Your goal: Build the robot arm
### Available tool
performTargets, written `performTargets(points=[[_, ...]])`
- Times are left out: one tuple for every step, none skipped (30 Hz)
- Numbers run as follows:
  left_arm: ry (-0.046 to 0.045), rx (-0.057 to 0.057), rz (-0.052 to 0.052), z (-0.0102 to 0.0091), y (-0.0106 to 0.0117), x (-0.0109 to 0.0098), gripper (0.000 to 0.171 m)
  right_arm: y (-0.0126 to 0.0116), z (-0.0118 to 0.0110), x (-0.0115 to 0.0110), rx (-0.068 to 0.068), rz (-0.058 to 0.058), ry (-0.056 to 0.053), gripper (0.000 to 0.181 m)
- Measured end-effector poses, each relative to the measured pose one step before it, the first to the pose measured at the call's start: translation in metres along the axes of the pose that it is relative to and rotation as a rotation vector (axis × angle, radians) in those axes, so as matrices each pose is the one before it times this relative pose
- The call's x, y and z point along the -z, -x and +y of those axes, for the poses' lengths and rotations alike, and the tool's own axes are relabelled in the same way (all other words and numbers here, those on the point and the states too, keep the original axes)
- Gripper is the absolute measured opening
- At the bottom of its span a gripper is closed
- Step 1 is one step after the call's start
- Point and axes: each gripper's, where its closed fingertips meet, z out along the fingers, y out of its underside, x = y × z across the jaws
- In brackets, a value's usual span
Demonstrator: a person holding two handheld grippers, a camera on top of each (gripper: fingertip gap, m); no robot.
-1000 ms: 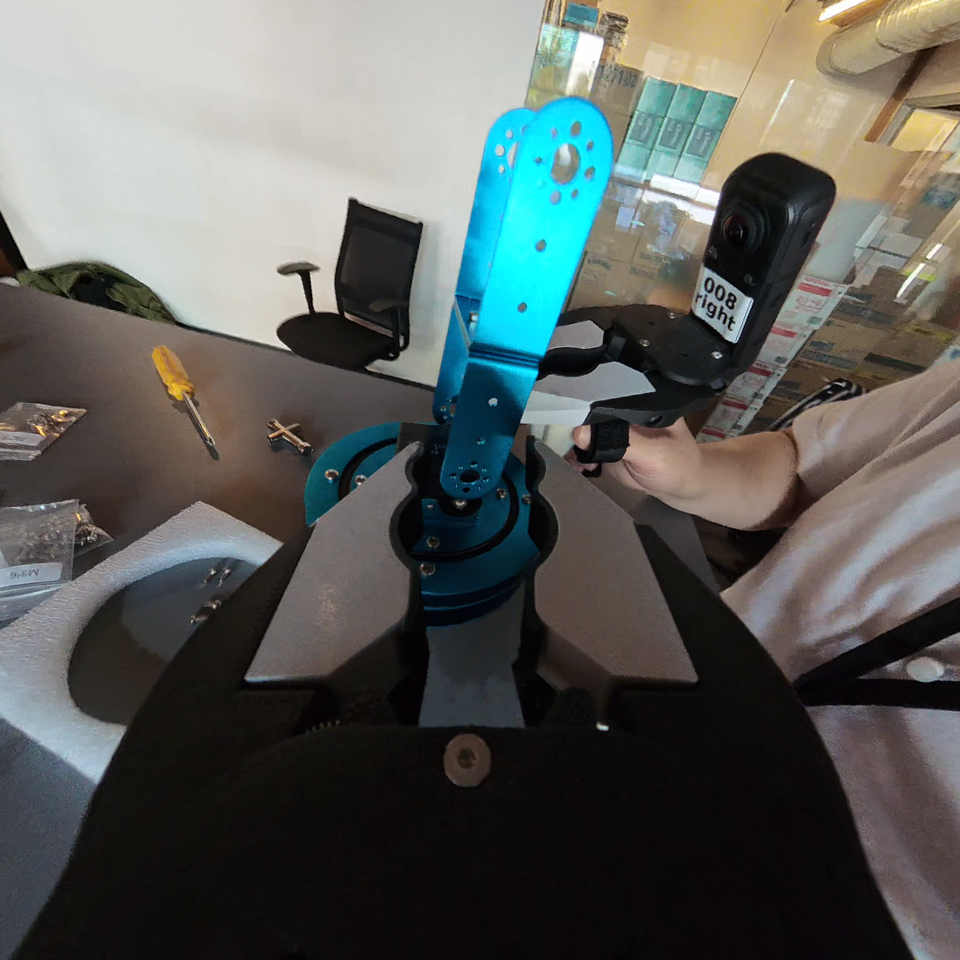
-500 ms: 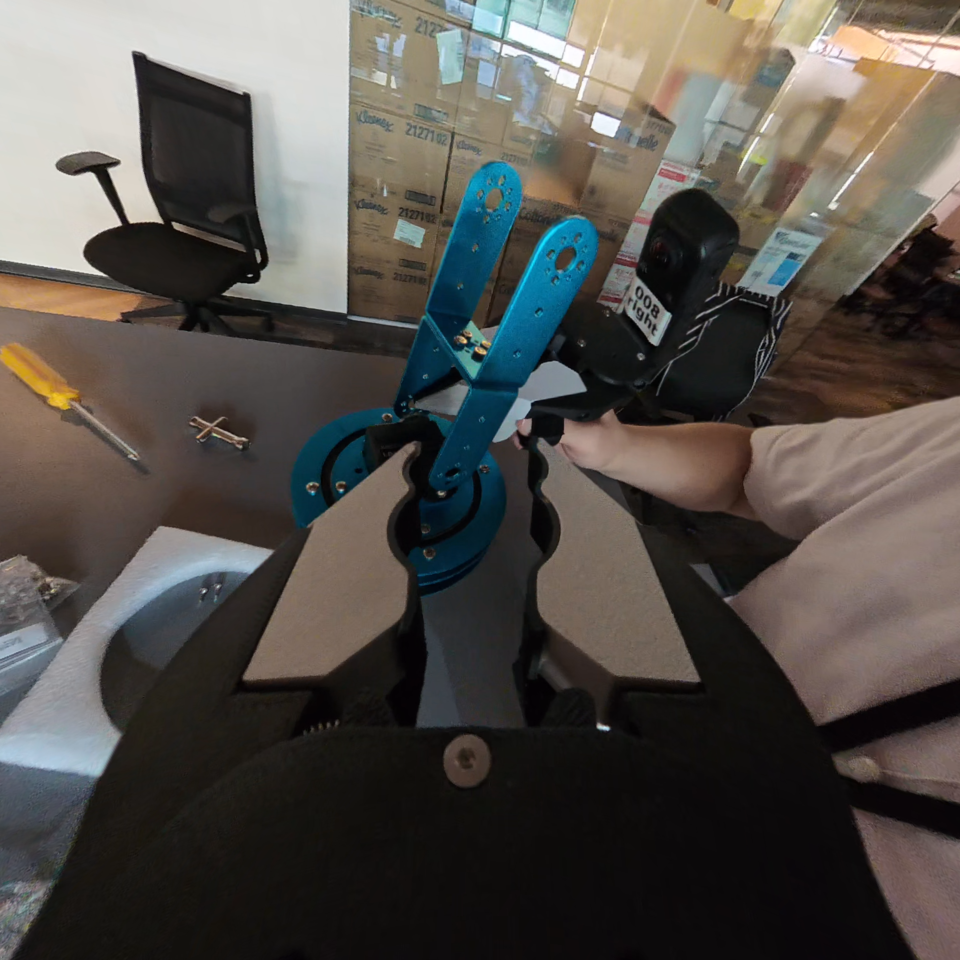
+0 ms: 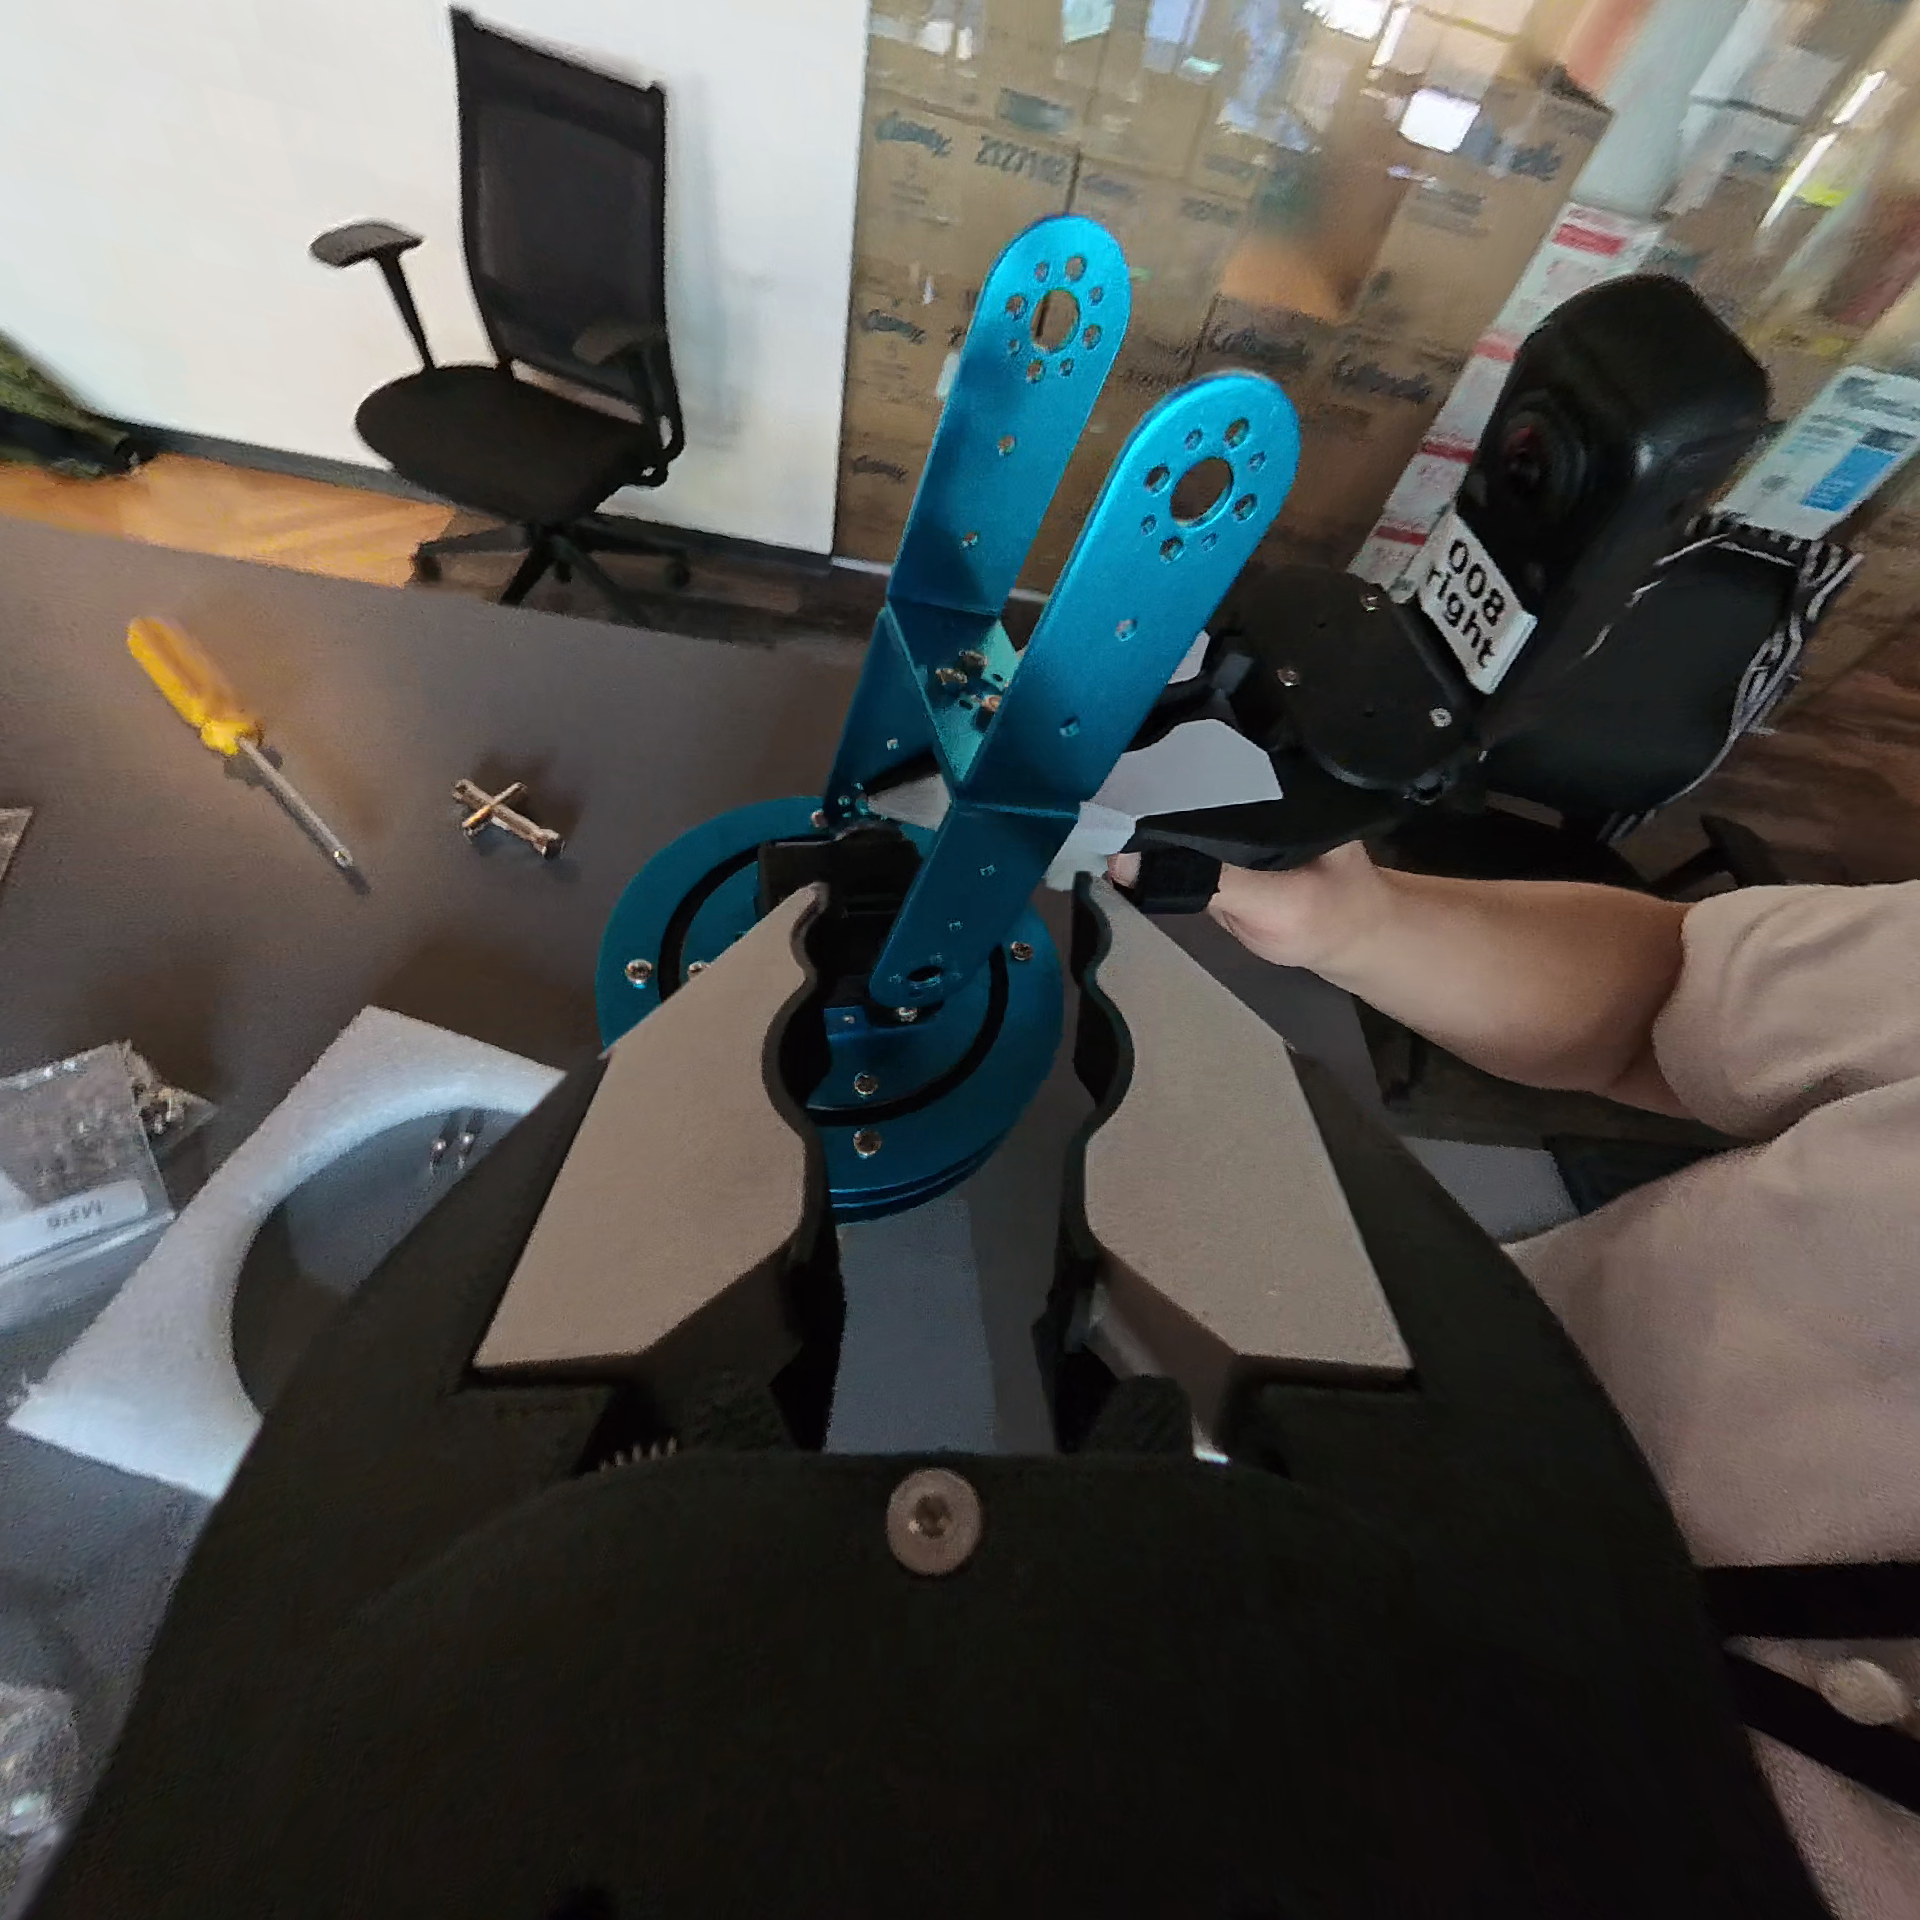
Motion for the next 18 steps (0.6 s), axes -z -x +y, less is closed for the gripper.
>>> performTargets(points=[[0.02019, 0.0053, -0.0216, 0.00121, -0.00020, -0.00113, 0.045, 0.00002, 0.00011, -0.00013, -0.0012, 0.0017, 0.0004, 0.002], [0.01198, 0.0015, -0.0206, 0.00038, -0.00025, -0.00091, 0.047, -0.00004, 0.00004, -0.00013, 0.0033, 0.0015, 0.0017, 0.002], [0.00628, -0.0032, -0.0158, -0.00034, -0.00065, -0.00059, 0.048, -0.00010, 0.00001, -0.00012, 0.0058, 0.0014, 0.0024, 0.002], [0.00813, -0.0079, -0.0152, 0.00007, -0.00024, -0.00066, 0.048, 0.00011, 0.00000, -0.00016, 0.0046, 0.0015, 0.0026, 0.002], [0.01174, -0.0108, -0.0215, 0.00076, 0.00099, -0.00094, 0.047, 0.00013, -0.00015, -0.00001, 0.0023, 0.0018, 0.0020, 0.002], [0.00952, -0.0084, -0.0274, 0.00094, 0.00199, -0.00118, 0.047, 0.00005, -0.00004, -0.00020, 0.0031, 0.0027, 0.0031, 0.001], [0.00090, -0.0045, -0.0201, 0.00003, 0.00100, -0.00126, 0.047, -0.00011, 0.00014, -0.00019, 0.0066, 0.0039, 0.0025, 0.002], [-0.00209, -0.0007, -0.0146, -0.00020, 0.00026, -0.00145, 0.046, -0.00016, 0.00000, -0.00031, 0.0098, 0.0036, 0.0027, 0.002], [0.00141, 0.0008, -0.0149, 0.00035, 0.00078, -0.00201, 0.045, -0.00005, -0.00005, -0.00017, 0.0095, 0.0025, 0.0021, 0.002], [0.00403, -0.0007, -0.0133, 0.00086, 0.00091, -0.00212, 0.044, 0.00023, -0.00032, -0.00013, 0.0042, 0.0002, 0.0002, 0.002], [0.00240, -0.0034, -0.0050, 0.00094, -0.00003, -0.00225, 0.041, 0.00015, -0.00050, -0.00002, 0.0003, -0.0011, -0.0014, 0.002], [-0.00399, -0.0058, 0.0032, 0.00027, -0.00098, -0.00184, 0.037, 0.00002, -0.00006, -0.00014, -0.0018, -0.0012, 0.0007, 0.002], [-0.00995, -0.0038, 0.0045, -0.00050, -0.00095, -0.00124, 0.031, -0.00022, 0.00077, -0.00028, 0.0003, -0.0012, 0.0046, 0.002], [-0.01081, -0.0049, -0.0010, -0.00070, 0.00007, -0.00056, 0.030, -0.00014, 0.00070, -0.00014, -0.0002, -0.0014, 0.0025, 0.002], [-0.00583, -0.0072, 0.0025, -0.00008, 0.00005, -0.00009, 0.030, -0.00005, 0.00000, 0.00027, -0.0035, -0.0020, -0.0028, 0.002], [-0.00298, -0.0008, 0.0061, 0.00015, -0.00029, 0.00011, 0.030, 0.00013, -0.00005, 0.00047, -0.0036, -0.0030, -0.0009, 0.002], [-0.00182, 0.0039, 0.0079, 0.00007, -0.00046, 0.00022, 0.030, 0.00013, -0.00050, 0.00053, -0.0008, -0.0005, -0.0034, 0.002], [-0.00049, 0.0019, 0.0075, 0.00021, -0.00077, 0.00038, 0.030, 0.00003, -0.00073, 0.00056, 0.0033, 0.0016, -0.0044, 0.002]])
